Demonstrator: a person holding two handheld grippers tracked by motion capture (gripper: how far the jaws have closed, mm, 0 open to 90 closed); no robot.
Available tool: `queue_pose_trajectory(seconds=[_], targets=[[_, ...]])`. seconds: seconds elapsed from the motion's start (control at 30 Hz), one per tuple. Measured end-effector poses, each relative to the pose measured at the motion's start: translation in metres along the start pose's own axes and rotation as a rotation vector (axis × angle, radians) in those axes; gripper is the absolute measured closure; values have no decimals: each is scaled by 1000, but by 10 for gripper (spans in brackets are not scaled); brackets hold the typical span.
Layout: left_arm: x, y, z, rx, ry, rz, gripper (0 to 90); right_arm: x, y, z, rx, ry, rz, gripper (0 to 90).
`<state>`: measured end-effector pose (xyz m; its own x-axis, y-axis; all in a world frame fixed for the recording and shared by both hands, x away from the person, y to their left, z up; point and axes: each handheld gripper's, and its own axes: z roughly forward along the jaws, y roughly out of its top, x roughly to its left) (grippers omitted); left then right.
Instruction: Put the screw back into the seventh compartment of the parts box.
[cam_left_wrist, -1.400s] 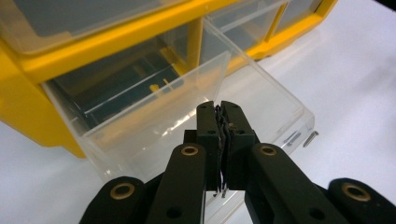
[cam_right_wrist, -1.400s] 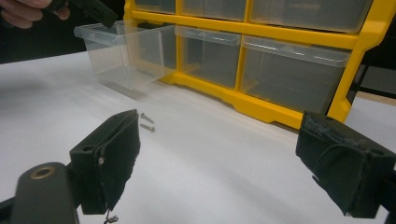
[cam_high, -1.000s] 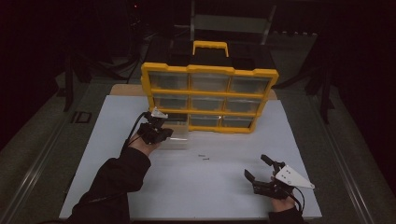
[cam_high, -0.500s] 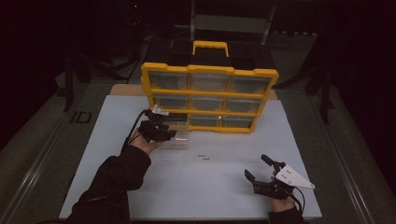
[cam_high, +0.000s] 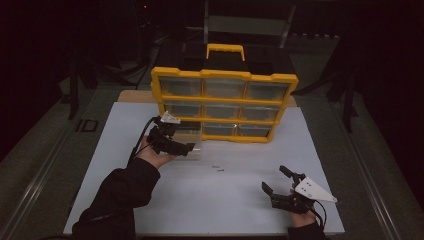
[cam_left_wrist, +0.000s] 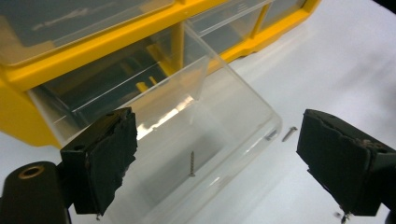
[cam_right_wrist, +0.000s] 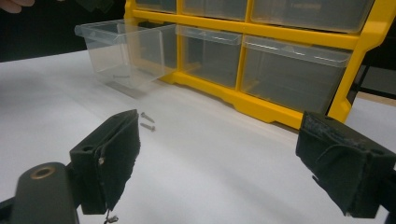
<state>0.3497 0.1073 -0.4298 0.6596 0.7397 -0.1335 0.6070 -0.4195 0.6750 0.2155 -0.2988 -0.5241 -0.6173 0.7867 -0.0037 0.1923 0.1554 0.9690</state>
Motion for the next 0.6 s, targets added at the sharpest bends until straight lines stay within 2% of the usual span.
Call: queue_pose_trajectory(seconds=[0.1,0.27,0.43,0.5,0.6], targets=[[-4,0,-2,-20,-25,9,88,0,0,0,0,0,0,135],[-13,3,-5,-65,-81,45,75,0,0,0,0,0,-1,135],[-22,5,-4,-90,-136,77,75,0,0,0,-1,-1,-3,134],[-27,6,-2,-97,-135,87,76,0,0,0,-2,-1,-3,134],[-34,8,2,-114,-157,109,86,0,0,0,-1,0,-3,134]])
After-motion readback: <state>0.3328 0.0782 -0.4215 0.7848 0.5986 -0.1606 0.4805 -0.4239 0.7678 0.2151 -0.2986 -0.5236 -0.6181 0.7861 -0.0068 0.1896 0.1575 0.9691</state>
